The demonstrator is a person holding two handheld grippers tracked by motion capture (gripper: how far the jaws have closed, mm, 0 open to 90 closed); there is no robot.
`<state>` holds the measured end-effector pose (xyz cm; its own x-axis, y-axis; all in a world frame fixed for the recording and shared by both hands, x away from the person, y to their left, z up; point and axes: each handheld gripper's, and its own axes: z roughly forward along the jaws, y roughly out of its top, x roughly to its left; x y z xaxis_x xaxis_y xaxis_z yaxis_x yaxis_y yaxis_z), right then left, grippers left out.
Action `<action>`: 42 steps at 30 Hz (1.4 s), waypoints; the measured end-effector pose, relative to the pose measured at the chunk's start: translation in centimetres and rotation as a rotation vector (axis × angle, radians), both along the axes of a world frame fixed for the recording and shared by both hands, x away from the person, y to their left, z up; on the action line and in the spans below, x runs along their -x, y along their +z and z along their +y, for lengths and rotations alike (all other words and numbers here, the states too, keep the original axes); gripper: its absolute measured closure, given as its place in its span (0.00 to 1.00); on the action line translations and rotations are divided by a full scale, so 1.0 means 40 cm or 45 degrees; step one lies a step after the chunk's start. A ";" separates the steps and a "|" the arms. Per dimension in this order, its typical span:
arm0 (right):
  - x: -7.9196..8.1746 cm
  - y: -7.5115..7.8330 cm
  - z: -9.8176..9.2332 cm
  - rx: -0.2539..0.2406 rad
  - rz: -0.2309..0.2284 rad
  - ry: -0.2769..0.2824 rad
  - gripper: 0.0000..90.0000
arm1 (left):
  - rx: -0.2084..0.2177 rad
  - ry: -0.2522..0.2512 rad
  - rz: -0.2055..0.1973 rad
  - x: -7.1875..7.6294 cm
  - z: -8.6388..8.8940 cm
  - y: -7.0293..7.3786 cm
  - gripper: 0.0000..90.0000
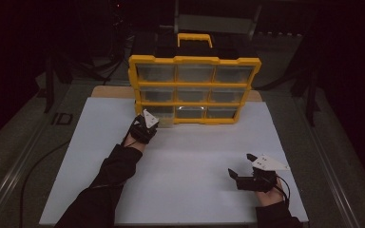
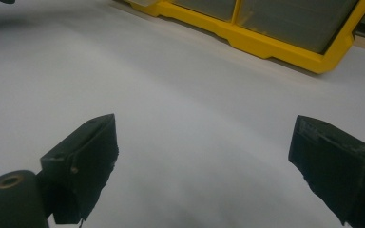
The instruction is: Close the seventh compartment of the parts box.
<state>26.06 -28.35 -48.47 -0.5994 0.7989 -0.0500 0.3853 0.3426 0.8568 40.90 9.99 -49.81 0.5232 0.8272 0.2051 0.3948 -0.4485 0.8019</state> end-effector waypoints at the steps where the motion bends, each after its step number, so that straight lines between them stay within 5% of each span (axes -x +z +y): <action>1: 0.000 0.000 0.000 -0.001 0.000 0.000 0.10 | -0.004 -0.001 0.000 -0.002 -0.001 0.000 1.00; 42: 0.000 0.000 -0.002 0.002 -0.005 0.002 0.10 | -0.022 0.046 -0.009 -0.081 -0.014 0.008 1.00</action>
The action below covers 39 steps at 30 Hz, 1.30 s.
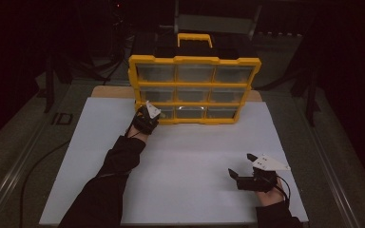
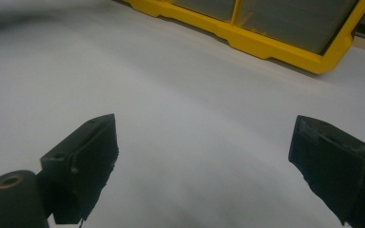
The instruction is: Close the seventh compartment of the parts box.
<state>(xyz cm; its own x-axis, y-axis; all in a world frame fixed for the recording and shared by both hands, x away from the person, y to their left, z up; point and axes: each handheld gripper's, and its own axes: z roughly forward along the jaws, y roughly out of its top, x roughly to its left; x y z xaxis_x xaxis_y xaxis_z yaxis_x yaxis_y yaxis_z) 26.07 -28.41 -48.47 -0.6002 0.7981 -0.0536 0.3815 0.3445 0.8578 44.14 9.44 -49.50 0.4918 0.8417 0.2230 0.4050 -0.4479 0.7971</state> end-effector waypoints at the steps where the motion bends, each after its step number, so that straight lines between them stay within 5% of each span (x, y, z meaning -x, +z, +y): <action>1: 0.000 0.000 0.001 0.002 -0.002 0.001 0.10 | 0.005 0.002 0.000 -0.002 -0.001 0.000 1.00; 14: 0.001 -0.001 0.002 0.001 0.001 0.007 0.10 | -0.026 -0.006 0.009 -0.014 -0.004 -0.003 1.00; 24: 0.000 -0.001 0.002 0.002 -0.002 0.009 0.10 | -0.047 -0.007 0.056 -0.020 -0.007 -0.006 1.00; 30: 0.000 -0.002 0.003 -0.001 0.000 0.010 0.10 | -0.071 0.012 0.129 -0.020 -0.010 -0.020 0.98; 39: 0.000 -0.002 0.004 0.003 0.004 0.011 0.10 | -0.054 -0.003 0.134 0.003 -0.015 0.001 0.92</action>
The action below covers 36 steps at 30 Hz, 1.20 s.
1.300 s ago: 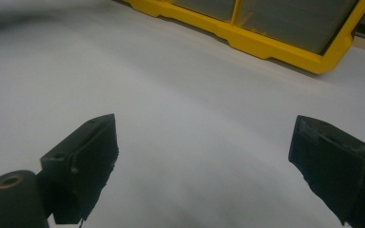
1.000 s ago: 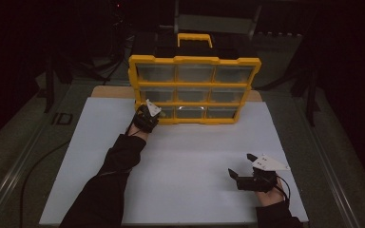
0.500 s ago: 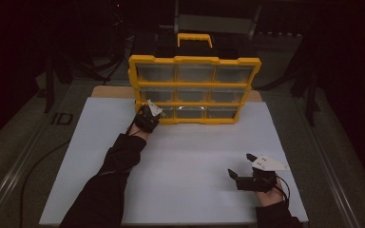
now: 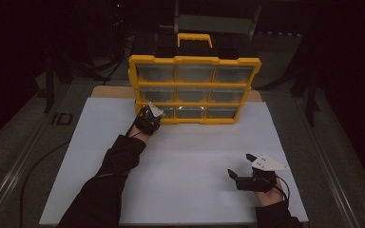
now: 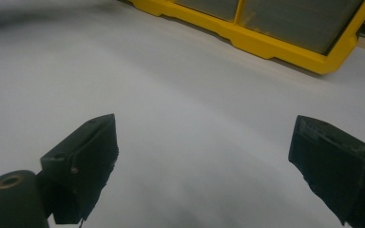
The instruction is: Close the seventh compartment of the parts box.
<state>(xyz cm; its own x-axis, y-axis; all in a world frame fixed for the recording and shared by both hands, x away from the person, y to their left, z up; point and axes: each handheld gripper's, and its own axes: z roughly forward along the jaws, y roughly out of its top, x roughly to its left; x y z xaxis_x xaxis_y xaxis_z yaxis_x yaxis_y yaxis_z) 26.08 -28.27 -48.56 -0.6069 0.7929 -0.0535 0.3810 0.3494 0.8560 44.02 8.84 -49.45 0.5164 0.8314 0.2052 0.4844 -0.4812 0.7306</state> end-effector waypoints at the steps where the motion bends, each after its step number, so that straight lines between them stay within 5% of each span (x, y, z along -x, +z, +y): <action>1: 0.000 0.000 0.000 0.000 -0.002 0.000 0.10 | 0.007 -0.004 0.005 0.003 0.001 0.003 0.90; 8: 0.000 0.000 0.002 0.001 -0.004 -0.001 0.10 | 0.061 -0.015 0.016 0.025 0.007 0.020 0.78; 13: 0.000 0.001 0.003 0.003 -0.007 -0.001 0.10 | 0.155 -0.025 0.070 0.037 0.013 0.030 0.65; 23: 0.001 0.001 0.006 0.004 -0.005 0.000 0.10 | 0.183 -0.053 0.079 0.058 0.024 0.045 0.34; 28: -0.003 -0.002 0.003 -0.001 0.002 0.001 0.10 | 0.189 -0.079 0.134 0.061 0.031 0.042 0.15; 32: -0.004 -0.003 0.002 -0.003 0.002 0.003 0.10 | 0.247 -0.147 0.163 0.064 0.040 0.043 0.06; 36: -0.004 -0.004 0.001 -0.006 0.003 0.002 0.10 | 0.233 -0.168 0.163 0.070 0.037 0.046 0.01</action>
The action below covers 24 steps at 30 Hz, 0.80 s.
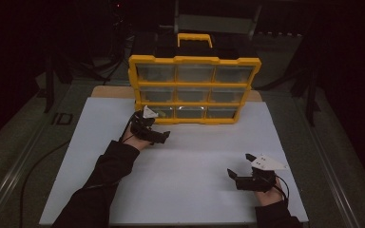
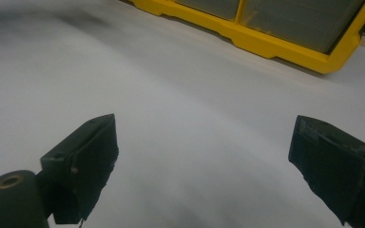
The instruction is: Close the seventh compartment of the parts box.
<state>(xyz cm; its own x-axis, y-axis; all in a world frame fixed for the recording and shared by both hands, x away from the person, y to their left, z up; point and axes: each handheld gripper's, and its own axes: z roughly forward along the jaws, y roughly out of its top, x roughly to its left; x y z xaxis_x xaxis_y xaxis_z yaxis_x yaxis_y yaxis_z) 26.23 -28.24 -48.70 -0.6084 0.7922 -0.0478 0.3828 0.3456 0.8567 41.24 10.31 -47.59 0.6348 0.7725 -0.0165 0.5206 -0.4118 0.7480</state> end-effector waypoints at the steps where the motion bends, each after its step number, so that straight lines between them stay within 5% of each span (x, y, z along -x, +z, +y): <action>1: 0.000 0.000 -0.001 0.001 -0.003 0.002 0.10 | 0.005 -0.008 0.003 0.002 0.000 0.001 0.01; 13: -0.003 -0.003 -0.006 -0.019 0.007 -0.003 0.10 | -0.033 -0.059 -0.036 0.017 0.006 0.018 0.01; 24: -0.002 -0.003 -0.002 0.003 0.004 -0.005 0.10 | 0.126 -0.097 -0.082 0.034 0.008 0.065 0.01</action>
